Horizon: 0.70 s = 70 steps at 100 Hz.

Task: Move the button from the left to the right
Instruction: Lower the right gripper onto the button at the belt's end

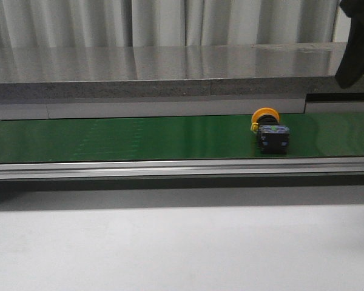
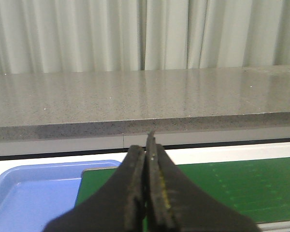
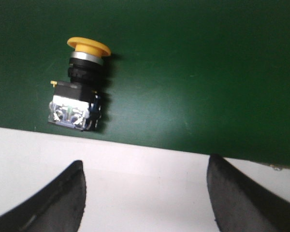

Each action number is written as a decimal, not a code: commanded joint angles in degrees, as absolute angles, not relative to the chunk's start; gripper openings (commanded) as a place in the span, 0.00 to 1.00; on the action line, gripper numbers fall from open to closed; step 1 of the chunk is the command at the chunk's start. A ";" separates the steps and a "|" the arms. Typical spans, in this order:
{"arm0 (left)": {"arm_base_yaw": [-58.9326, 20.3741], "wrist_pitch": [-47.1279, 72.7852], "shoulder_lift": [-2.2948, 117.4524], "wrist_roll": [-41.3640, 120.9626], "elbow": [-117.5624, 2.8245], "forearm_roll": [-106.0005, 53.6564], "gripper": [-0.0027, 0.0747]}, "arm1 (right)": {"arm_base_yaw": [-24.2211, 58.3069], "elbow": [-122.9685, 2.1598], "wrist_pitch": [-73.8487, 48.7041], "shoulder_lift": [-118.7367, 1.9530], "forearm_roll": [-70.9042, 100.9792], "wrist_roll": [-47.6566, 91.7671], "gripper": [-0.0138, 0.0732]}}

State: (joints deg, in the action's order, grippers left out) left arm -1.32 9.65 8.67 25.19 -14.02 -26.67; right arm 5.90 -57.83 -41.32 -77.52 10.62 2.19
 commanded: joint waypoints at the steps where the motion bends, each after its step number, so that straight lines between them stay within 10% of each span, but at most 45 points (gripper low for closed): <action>1: -1.72 5.20 9.16 25.22 -15.57 -27.42 0.01 | 5.86 -60.87 -38.79 -78.23 11.49 3.73 0.77; 70: -1.72 5.20 9.16 25.22 -15.57 -27.42 0.01 | 8.46 -63.51 -34.18 -88.90 11.00 6.60 0.77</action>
State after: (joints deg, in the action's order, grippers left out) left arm -1.32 9.65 8.67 25.19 -14.02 -26.67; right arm 8.53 -61.66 -37.17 -89.64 11.75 5.73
